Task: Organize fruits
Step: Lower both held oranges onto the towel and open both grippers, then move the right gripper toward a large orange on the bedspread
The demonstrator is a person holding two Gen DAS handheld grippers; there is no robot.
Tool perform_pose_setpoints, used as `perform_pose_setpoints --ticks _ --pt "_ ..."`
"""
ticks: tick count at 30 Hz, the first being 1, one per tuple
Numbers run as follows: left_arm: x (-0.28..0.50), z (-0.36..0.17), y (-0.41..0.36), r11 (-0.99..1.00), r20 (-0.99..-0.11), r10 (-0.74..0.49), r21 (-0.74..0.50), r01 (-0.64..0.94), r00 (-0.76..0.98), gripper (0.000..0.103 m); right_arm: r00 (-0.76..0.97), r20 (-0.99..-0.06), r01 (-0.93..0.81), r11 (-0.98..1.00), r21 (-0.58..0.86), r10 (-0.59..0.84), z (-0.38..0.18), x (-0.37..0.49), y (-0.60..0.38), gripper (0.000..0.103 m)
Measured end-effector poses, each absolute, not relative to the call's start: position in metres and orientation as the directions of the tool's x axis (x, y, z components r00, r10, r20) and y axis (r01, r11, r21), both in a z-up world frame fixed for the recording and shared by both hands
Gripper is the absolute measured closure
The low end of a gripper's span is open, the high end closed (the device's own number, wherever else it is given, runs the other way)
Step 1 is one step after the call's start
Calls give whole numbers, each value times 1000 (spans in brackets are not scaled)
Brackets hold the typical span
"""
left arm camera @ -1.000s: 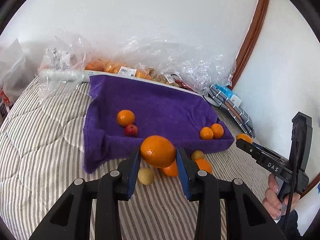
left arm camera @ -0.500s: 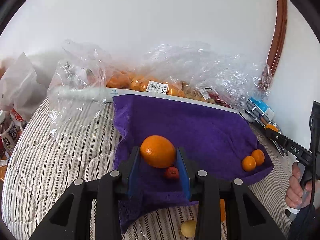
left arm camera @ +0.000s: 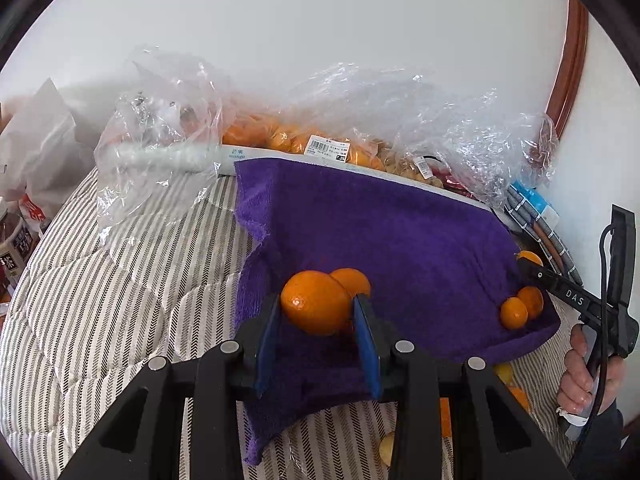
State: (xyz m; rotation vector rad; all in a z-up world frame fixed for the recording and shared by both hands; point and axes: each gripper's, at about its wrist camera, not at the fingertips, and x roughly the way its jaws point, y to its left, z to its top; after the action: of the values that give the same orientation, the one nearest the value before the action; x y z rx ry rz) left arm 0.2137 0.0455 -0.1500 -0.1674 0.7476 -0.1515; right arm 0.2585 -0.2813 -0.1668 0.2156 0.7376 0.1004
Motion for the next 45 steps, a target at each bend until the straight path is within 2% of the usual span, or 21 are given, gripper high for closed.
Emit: perform_pose_setpoints --ticks 7,12,16,22,25,30,37,40,45 --pt "214 -151 36 984 -670 -165 -164 73 724 68 712 -681 2 970 243 169 -173 258 -284 65" --pt "213 -152 37 984 -670 -164 -163 72 724 68 736 -657 4 970 245 163 -172 252 -287 65" --pt "213 -151 34 987 -671 -149 -142 71 727 68 755 -637 3 970 241 156 -167 245 -287 53" --pt "212 -151 33 986 -669 -159 -151 77 726 66 779 -615 14 977 211 121 -154 231 -284 47" --pt "210 -149 33 983 -663 -170 -162 82 729 60 774 -623 11 981 195 115 -147 219 -279 47" --pt "200 -143 31 976 -617 -205 -183 116 760 57 769 -630 -6 987 160 107 -136 190 -266 42" --pt "180 -134 34 983 -554 -168 -158 96 815 57 768 -638 23 993 117 57 -131 156 -251 42" --pt "175 -133 40 983 -549 -158 -165 79 821 57 730 -676 -1 990 138 95 -138 150 -244 42" --pt "158 -140 51 983 -562 -150 -171 63 813 53 689 -699 -75 978 193 190 -150 136 -227 50"
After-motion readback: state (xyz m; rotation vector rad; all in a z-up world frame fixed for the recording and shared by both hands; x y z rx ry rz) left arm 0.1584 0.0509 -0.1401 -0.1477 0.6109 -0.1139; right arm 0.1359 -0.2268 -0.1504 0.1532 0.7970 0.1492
